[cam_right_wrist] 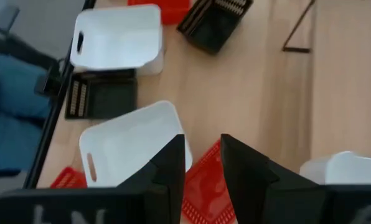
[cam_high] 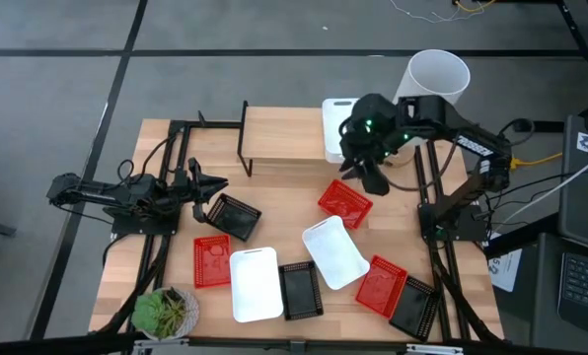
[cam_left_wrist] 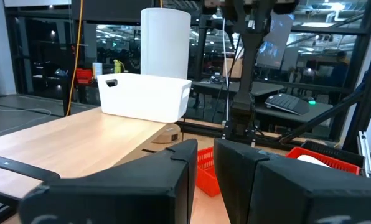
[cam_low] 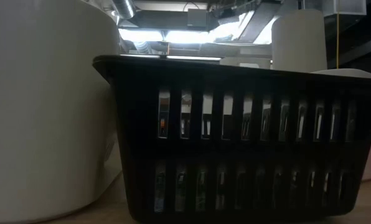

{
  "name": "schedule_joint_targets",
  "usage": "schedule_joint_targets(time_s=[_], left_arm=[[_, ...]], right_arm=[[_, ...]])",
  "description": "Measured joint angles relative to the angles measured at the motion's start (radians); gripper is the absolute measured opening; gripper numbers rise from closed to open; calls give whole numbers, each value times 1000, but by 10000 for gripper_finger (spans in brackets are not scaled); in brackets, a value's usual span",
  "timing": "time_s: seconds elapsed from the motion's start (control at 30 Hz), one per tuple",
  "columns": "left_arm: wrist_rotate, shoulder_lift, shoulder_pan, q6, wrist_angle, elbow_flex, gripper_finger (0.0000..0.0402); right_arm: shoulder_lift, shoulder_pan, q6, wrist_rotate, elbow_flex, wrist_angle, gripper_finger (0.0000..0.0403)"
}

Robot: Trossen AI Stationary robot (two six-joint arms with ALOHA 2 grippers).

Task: Stack baskets on shelf by color
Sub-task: Put the right white bin on the shelf

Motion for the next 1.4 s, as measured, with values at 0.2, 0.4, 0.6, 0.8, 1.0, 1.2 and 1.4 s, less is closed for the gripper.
schedule_joint_targets(time_s=[0.2,0.4,0.6,0.8,1.0,1.2,1.4], left_arm=[[0,0,0,1,2,0,46],[0,0,0,0,3,0,46],[0,0,0,-1,3,0,46],[0,0,0,0,3,0,46],[1,0,0,0,3,0,46],[0,0,0,1,3,0,46],[33,0,0,9,3,0,46]], right_arm=[[-2,65,-53,1,-73,-40,101],[-2,105,-59,2,-146,-56,101],[-3,124,-46,1,-256,-60,101],[-10,143,46,-32,-376,-103,101],[-72,198,203,-35,-508,-129,101],[-198,285,408,-34,-647,-85,101],[-356,408,687,-9,-791,59,101]])
